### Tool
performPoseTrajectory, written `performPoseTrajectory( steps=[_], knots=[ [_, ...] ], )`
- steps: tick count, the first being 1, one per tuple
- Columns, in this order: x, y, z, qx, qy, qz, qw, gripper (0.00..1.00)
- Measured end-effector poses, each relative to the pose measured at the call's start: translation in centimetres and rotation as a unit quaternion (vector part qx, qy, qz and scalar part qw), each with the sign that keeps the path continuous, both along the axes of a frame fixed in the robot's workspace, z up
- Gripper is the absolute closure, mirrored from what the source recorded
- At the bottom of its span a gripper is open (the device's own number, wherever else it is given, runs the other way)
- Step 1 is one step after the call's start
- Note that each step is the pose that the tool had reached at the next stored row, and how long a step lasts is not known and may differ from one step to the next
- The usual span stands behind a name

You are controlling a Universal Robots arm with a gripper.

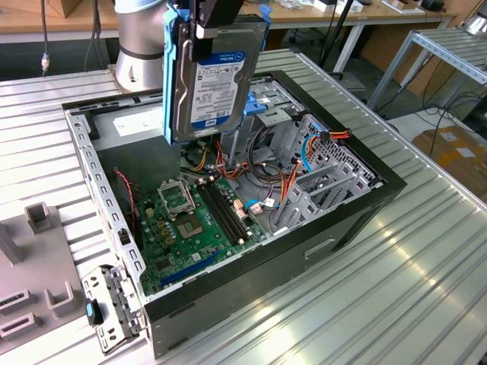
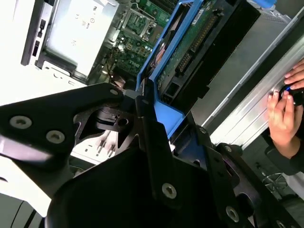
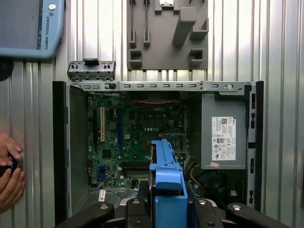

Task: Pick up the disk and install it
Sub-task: 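Insert the disk into the insertion slot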

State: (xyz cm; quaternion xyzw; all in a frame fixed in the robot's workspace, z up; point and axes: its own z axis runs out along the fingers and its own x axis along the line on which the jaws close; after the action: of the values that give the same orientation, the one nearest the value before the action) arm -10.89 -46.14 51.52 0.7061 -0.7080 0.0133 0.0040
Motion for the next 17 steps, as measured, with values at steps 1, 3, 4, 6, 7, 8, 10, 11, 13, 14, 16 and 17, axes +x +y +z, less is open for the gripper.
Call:
performPoseTrajectory(
  steps=[1,3,4,6,7,8,10,11,13,14,16,17],
  knots=[
    [0.13,-0.38,-0.03,-0.0006,0.0,0.0,1.0,0.63],
    [0.3,-0.82,-0.08,-0.0013,0.0,0.0,1.0,0.63],
    [0.36,-1.0,-0.1,-0.0018,0.0,0.0,1.0,0.63],
    [0.46,-1.15,-0.13,-0.003,0.0,0.0,1.0,0.63],
    [0.46,-1.17,-0.12,-0.0032,0.0001,0.0,0.99999,0.63],
    [0.47,-1.17,-0.13,-0.0032,0.0,0.0,1.0,0.63],
    [0.47,-1.19,-0.13,-0.0032,0.0,0.0,0.99999,0.63],
    [0.47,-1.2,-0.13,-0.0031,0.0,0.0,1.0,0.63],
    [0.47,-1.21,-0.12,-0.0032,0.0,0.0,0.99999,0.63],
    [0.47,-1.22,-0.13,-0.0031,0.0,0.0,1.0,0.63],
    [0.47,-1.22,-0.13,-0.0032,-0.0001,0.0,0.99999,0.63],
    [0.48,-1.22,-0.12,-0.0032,-0.0007,0.0,0.99999,0.63]
  ],
)
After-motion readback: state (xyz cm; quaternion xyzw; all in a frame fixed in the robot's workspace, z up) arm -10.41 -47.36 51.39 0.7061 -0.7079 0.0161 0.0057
